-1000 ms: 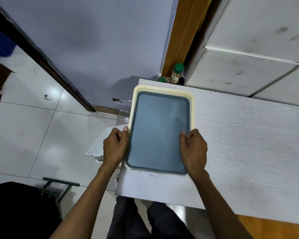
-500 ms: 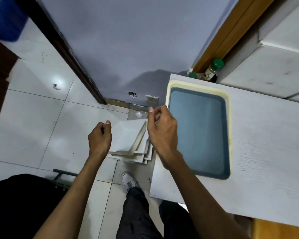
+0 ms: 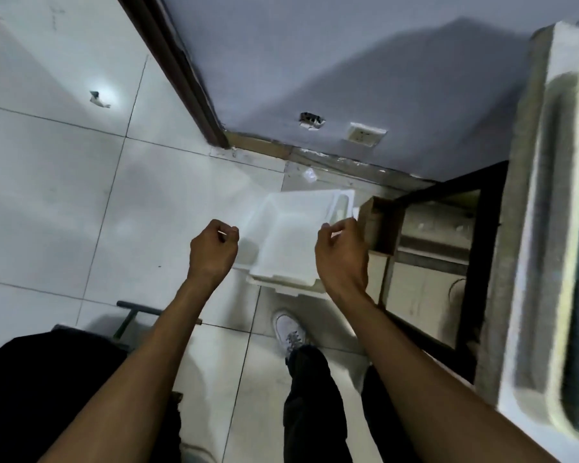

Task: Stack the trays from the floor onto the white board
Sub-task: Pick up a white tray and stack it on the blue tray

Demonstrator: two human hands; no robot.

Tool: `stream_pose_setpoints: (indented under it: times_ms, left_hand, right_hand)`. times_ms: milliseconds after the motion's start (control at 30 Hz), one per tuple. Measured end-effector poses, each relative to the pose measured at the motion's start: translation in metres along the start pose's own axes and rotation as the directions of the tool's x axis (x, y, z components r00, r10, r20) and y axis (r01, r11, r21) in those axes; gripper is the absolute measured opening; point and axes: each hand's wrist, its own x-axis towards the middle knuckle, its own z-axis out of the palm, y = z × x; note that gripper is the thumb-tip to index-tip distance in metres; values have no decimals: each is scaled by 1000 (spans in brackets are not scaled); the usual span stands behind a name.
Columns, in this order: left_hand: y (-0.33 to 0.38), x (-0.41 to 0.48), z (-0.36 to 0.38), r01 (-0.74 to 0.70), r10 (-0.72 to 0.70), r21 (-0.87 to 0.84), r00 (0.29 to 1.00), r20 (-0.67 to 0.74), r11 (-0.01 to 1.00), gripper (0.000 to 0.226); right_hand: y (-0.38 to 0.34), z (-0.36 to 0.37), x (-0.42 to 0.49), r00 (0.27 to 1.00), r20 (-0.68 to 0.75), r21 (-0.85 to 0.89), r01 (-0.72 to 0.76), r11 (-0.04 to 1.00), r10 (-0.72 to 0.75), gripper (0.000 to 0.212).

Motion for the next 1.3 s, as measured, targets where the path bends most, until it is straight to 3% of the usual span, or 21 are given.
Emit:
stream_pose_setpoints:
  times_ms: [167,300,400,500,600,733,867,967,1033,1300]
  left_hand:
    - [-73,57,45,-37,26,140,997,77,990,24]
    - [-119,100,81,-44,23,218,995,98,975,25]
    - [-140,122,109,76,-92,136,988,122,988,41]
    - [-154,133,135,150,-159,71,977,142,986,43]
    - [-166,135,143,112,-123,125,989,84,986,41]
    - [-173,119,132,52,-92,274,987,134,960,41]
    - [-163,84,93,35,-61,301,995,76,953,63]
    - [-137,51,50,113,-114,166,993,-9,980,71]
    - [-114,29,22,142,-136,93,989,-66,985,71]
    - [13,-60,-81,11,-33,-87,966,-257,996,63]
  right_hand:
    - [44,68,23,987,-2,-94,-159,983,160,28]
    - [78,101,49,982,-11,-143,-190,971,190,38]
    - [99,117,68,978,61,-173,-187,967,200,34]
    - [111,127,83,977,115,-198,-155,968,180,24]
    - [110,128,87,976,118,-215,-157,964,186,22]
    - [104,118,76,978,103,-227,-155,962,182,24]
    - [86,98,50,976,121,-228,-152,962,183,20]
    - [60,78,29,978,127,-187,-140,972,166,20]
    - [42,60,17,988,118,-147,-81,986,99,23]
    - [-43,-53,-18,976,-70,21,206,978,-204,46]
